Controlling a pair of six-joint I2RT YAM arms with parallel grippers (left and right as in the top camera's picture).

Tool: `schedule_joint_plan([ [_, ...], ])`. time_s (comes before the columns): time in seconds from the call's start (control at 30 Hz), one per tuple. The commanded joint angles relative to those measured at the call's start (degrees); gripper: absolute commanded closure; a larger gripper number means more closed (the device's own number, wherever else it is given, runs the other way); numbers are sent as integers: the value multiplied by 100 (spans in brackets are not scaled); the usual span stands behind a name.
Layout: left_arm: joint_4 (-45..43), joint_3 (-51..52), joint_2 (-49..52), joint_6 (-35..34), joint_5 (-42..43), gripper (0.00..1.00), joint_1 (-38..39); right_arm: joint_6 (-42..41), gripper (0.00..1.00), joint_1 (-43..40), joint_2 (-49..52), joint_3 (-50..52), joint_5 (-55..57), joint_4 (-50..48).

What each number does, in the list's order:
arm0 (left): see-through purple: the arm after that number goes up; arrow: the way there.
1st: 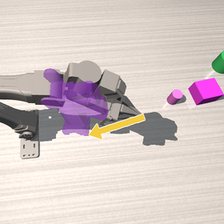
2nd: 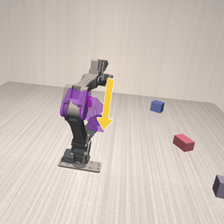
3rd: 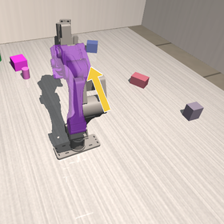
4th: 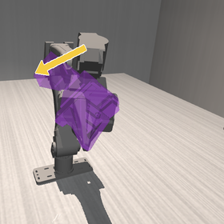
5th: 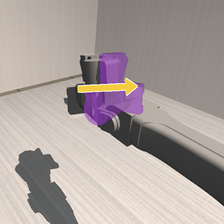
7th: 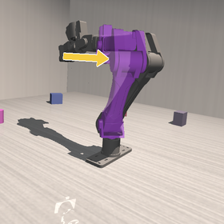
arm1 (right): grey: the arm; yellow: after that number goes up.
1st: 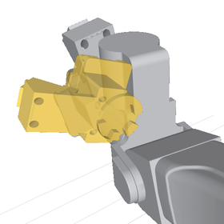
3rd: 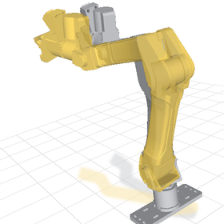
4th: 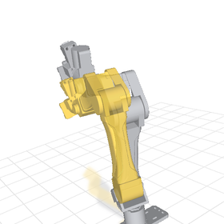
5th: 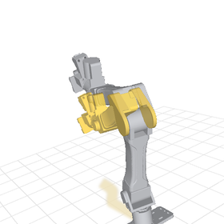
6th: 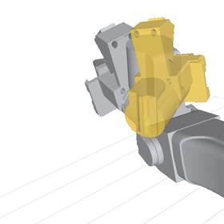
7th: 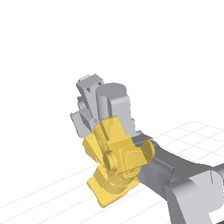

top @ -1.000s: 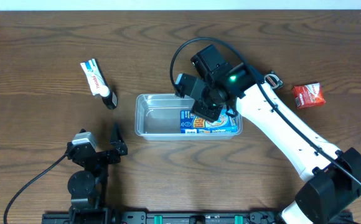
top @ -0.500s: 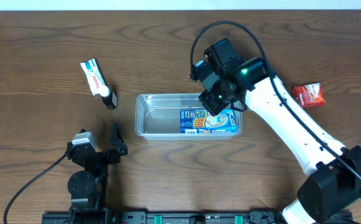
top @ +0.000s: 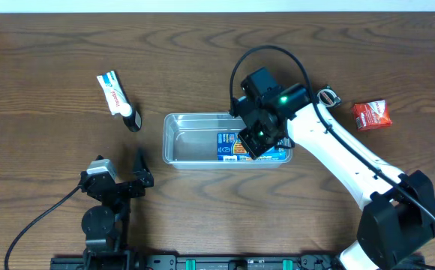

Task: Pack container
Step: 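Lower the Kool Fever box into the container and release it, then withdraw the right gripper toward the red Panadol packet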

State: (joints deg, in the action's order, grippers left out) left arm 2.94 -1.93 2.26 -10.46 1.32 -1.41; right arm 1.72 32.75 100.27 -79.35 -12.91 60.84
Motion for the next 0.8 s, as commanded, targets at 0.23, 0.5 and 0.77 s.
schedule_joint_plan([
  [0.23,103,170,17,59,-46,2,-28,-103,99,20,-76,428,-42,-269],
  [0.5,103,170,17,59,-46,2,-28,-103,99,22,-76,772,-11,-710],
  [0.77,103,170,17,57,-46,2,-28,-81,99,22,-76,944,111,-855],
])
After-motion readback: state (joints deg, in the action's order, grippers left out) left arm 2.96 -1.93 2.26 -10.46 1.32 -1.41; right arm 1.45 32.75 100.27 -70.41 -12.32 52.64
